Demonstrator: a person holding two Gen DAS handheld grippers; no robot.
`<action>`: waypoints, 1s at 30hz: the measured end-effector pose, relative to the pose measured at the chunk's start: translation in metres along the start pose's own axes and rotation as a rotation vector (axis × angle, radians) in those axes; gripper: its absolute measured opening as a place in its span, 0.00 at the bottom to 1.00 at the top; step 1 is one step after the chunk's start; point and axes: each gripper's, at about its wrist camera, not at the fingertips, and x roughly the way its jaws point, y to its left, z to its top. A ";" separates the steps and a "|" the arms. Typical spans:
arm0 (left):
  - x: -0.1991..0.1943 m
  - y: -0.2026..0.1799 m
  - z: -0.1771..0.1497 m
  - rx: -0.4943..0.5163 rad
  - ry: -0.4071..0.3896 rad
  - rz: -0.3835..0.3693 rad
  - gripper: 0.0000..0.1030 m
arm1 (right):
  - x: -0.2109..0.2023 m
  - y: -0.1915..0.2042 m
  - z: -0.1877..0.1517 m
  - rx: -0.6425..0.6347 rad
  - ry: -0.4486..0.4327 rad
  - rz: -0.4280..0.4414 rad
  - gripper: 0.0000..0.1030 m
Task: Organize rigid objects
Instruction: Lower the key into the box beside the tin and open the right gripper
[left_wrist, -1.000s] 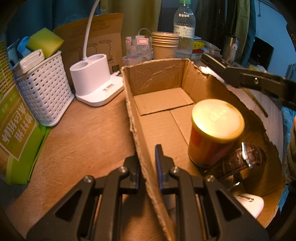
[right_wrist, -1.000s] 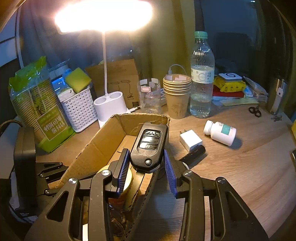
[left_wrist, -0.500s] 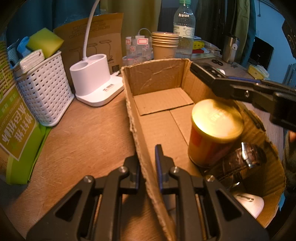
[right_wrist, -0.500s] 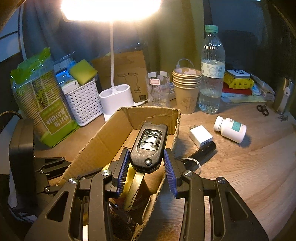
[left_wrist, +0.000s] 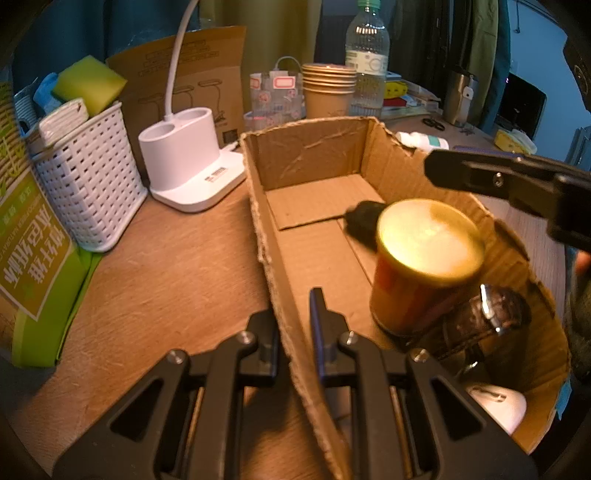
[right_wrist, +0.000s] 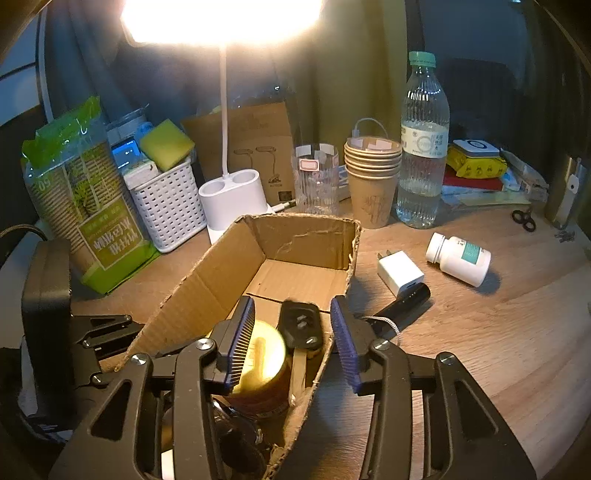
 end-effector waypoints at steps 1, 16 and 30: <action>0.000 0.000 0.000 0.000 0.000 0.000 0.15 | 0.000 -0.001 0.000 0.000 0.000 -0.002 0.44; 0.000 0.000 0.000 0.000 0.001 -0.001 0.15 | -0.013 0.018 -0.008 -0.133 0.029 0.022 0.51; 0.001 -0.001 0.000 -0.001 0.001 -0.002 0.15 | 0.006 0.048 -0.019 -0.257 0.080 0.022 0.52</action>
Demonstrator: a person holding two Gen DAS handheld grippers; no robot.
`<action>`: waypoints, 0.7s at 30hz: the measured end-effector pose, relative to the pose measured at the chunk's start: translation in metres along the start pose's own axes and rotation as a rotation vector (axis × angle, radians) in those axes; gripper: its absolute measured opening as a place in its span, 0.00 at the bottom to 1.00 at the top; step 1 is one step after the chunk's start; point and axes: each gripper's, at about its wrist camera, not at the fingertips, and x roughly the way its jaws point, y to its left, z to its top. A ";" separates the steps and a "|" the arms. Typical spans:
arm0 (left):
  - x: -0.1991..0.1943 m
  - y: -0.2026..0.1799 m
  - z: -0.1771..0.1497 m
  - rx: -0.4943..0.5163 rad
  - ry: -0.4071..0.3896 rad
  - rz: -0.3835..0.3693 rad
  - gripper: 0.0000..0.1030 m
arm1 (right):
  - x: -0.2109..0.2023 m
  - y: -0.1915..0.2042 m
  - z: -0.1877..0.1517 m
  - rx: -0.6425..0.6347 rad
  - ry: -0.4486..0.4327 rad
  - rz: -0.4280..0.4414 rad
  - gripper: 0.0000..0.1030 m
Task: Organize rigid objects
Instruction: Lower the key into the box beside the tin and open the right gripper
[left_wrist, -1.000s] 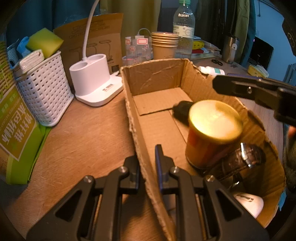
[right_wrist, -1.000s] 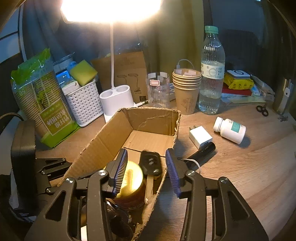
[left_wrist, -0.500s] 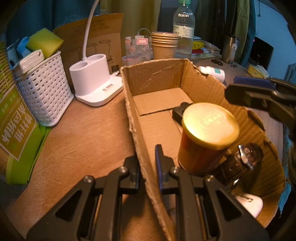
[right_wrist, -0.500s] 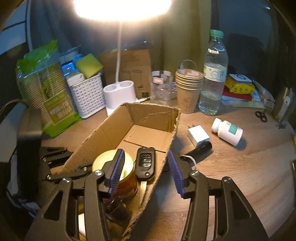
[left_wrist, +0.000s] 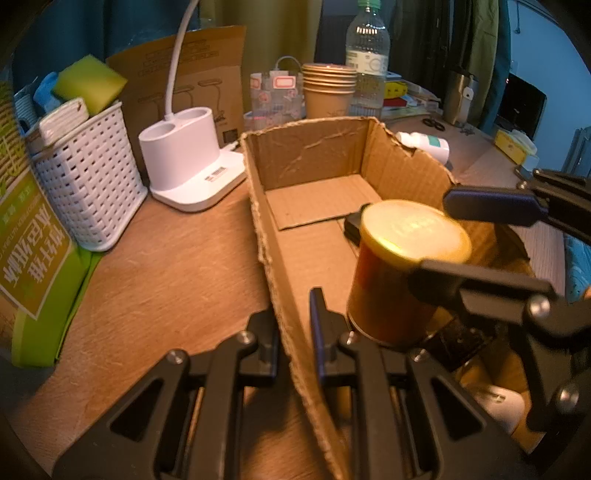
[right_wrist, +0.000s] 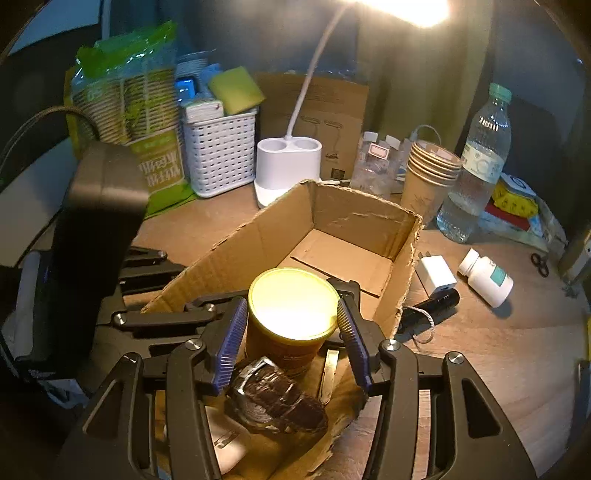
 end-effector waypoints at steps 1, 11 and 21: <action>0.000 0.000 0.000 0.001 0.000 0.000 0.14 | 0.001 0.000 0.001 -0.002 -0.003 -0.005 0.52; 0.000 0.000 0.000 0.000 0.000 0.000 0.14 | 0.012 0.002 0.009 -0.033 -0.031 -0.042 0.44; 0.000 0.000 0.000 -0.003 0.000 -0.003 0.15 | -0.004 0.001 0.010 -0.016 -0.106 0.056 0.59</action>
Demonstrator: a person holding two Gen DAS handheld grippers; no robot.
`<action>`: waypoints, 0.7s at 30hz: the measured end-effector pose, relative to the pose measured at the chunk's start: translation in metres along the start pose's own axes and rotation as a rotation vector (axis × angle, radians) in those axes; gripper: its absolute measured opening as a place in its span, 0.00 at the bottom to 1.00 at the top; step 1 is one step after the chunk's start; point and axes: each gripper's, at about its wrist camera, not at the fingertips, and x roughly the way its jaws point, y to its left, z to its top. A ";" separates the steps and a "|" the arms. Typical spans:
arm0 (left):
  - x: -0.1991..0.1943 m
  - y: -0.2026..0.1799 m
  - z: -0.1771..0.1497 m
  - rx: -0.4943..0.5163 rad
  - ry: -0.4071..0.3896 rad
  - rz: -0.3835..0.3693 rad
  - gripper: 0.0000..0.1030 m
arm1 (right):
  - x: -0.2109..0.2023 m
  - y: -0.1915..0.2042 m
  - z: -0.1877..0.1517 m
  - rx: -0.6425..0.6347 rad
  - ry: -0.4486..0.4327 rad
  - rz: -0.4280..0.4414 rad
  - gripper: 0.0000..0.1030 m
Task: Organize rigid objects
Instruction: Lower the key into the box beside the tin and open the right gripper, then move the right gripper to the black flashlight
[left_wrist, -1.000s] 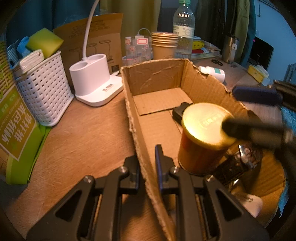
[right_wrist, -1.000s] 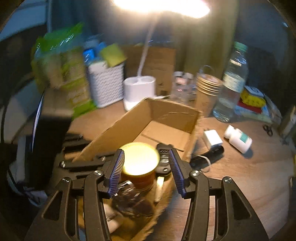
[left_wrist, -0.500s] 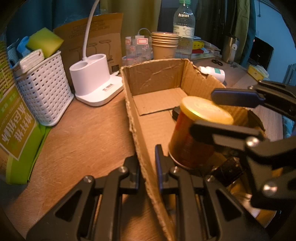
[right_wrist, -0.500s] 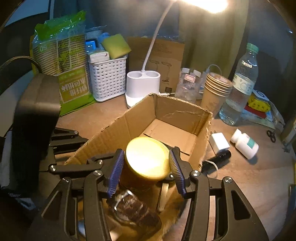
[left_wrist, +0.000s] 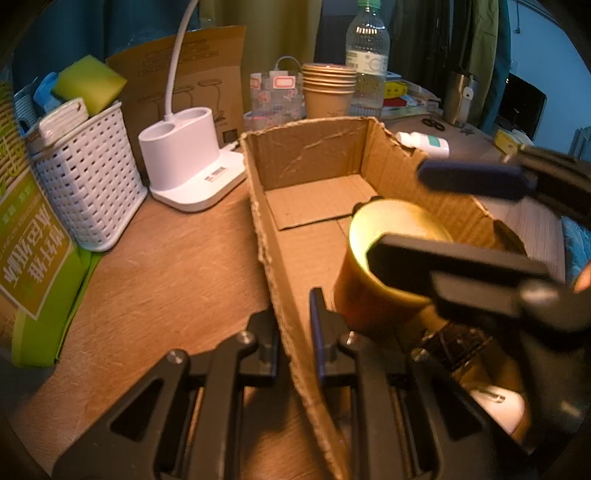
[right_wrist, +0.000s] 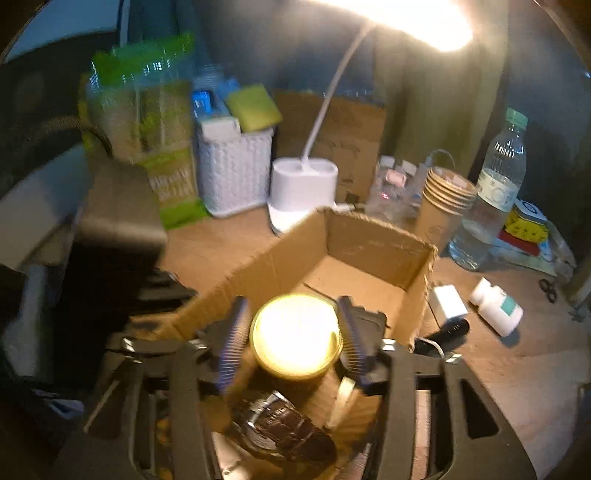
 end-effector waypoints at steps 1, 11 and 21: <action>0.001 0.000 0.000 0.001 0.001 0.001 0.15 | -0.002 -0.004 0.001 0.019 -0.011 -0.003 0.61; 0.001 0.001 0.000 0.001 0.001 0.002 0.15 | -0.028 -0.060 0.000 0.231 -0.082 -0.101 0.62; 0.001 0.002 0.000 0.001 0.001 0.002 0.15 | -0.035 -0.101 -0.015 0.341 -0.083 -0.185 0.62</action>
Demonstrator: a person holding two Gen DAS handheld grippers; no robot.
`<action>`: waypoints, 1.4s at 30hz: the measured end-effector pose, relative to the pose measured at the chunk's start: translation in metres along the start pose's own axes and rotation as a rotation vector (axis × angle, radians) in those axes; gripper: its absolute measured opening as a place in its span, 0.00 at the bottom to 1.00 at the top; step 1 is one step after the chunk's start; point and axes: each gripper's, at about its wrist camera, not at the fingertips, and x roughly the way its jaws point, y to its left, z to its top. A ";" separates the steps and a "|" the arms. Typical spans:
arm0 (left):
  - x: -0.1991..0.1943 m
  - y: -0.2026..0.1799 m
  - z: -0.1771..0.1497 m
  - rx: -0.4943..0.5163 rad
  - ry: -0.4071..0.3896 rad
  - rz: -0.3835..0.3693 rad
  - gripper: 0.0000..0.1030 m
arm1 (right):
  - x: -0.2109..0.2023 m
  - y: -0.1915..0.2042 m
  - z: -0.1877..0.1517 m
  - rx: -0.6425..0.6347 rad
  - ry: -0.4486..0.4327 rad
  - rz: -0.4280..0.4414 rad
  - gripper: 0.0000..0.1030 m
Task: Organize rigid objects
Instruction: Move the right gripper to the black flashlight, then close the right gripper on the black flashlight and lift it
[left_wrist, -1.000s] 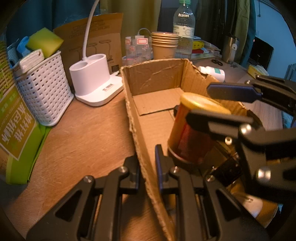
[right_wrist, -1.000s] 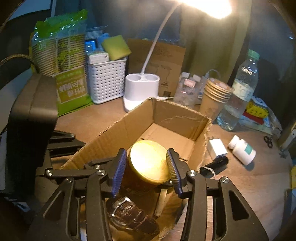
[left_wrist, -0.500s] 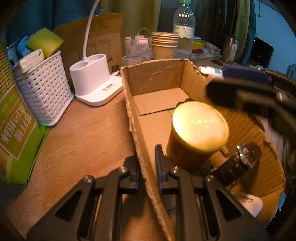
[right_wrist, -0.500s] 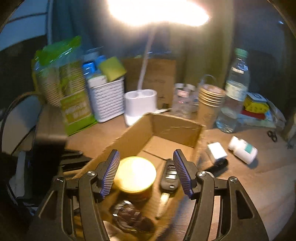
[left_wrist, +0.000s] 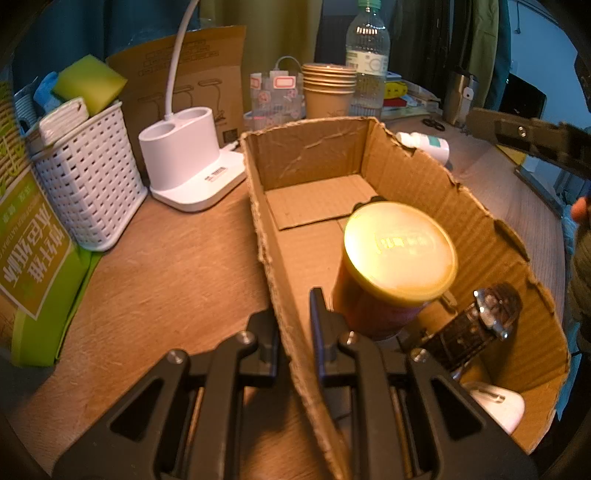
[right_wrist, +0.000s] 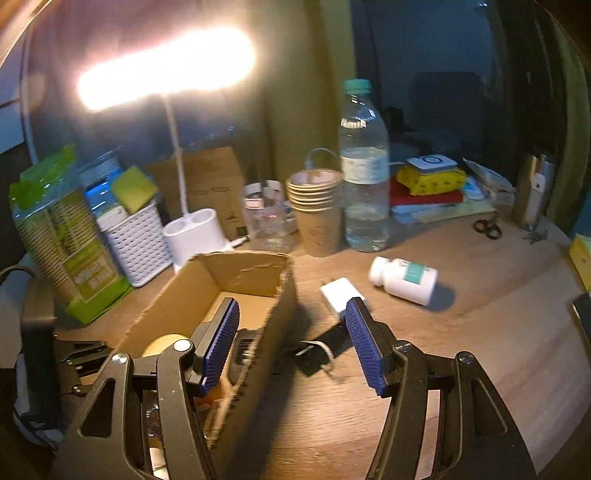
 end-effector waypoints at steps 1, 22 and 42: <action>0.000 0.000 0.000 0.000 0.000 0.000 0.15 | 0.001 -0.003 -0.001 0.009 0.000 -0.005 0.62; 0.000 0.000 0.000 0.000 0.000 0.000 0.15 | 0.063 -0.041 -0.016 0.144 0.143 -0.068 0.62; 0.000 0.000 0.000 0.000 0.000 0.000 0.15 | 0.105 -0.037 -0.021 0.069 0.257 -0.167 0.61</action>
